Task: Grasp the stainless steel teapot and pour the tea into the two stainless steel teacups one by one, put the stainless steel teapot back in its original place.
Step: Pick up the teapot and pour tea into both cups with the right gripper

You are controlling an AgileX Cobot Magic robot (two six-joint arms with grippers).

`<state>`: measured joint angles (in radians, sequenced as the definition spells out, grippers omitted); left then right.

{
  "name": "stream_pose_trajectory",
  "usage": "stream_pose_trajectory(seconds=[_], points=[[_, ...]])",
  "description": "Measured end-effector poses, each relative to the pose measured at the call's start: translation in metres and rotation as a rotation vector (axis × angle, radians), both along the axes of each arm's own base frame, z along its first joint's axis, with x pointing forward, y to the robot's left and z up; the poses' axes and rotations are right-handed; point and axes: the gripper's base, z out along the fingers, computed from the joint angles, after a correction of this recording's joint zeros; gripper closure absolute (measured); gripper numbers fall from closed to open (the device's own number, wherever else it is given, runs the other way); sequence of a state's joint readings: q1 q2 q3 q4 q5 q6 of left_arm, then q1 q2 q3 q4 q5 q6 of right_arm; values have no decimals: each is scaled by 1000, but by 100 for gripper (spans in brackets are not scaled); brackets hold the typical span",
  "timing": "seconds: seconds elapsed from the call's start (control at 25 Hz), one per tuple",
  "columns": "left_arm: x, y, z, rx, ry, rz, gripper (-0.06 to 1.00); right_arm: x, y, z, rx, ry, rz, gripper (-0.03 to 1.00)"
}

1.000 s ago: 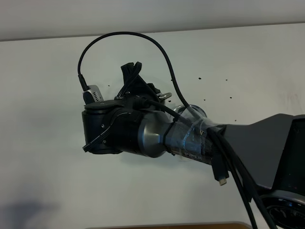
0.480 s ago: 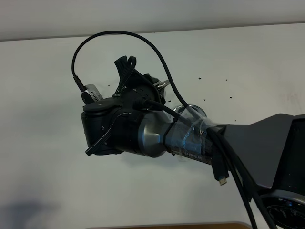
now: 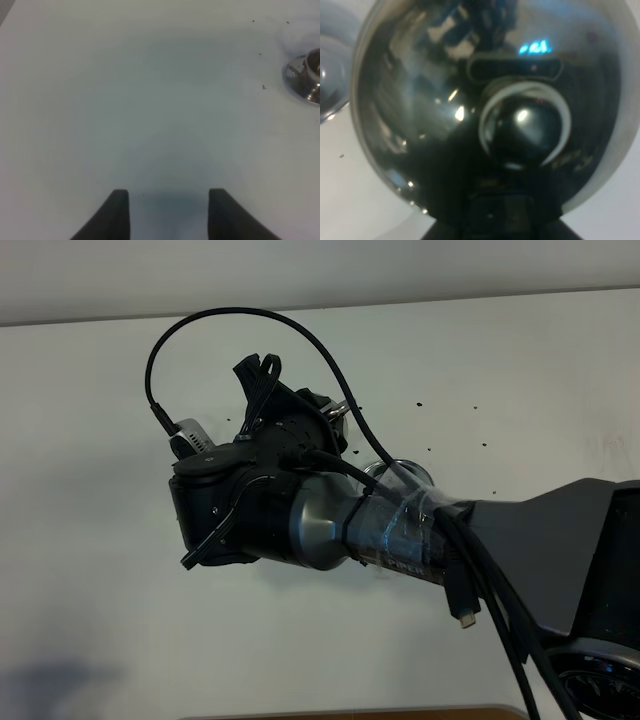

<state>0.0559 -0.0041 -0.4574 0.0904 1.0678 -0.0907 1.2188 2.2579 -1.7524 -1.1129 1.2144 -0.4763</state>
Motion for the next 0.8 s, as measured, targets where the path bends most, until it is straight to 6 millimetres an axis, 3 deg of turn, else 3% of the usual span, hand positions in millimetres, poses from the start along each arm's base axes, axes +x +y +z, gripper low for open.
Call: stream_pose_trajectory(seconds=[0.8], points=[[0,0,0,1,0,-1,52,1,1,2,-29,-21,24,78]])
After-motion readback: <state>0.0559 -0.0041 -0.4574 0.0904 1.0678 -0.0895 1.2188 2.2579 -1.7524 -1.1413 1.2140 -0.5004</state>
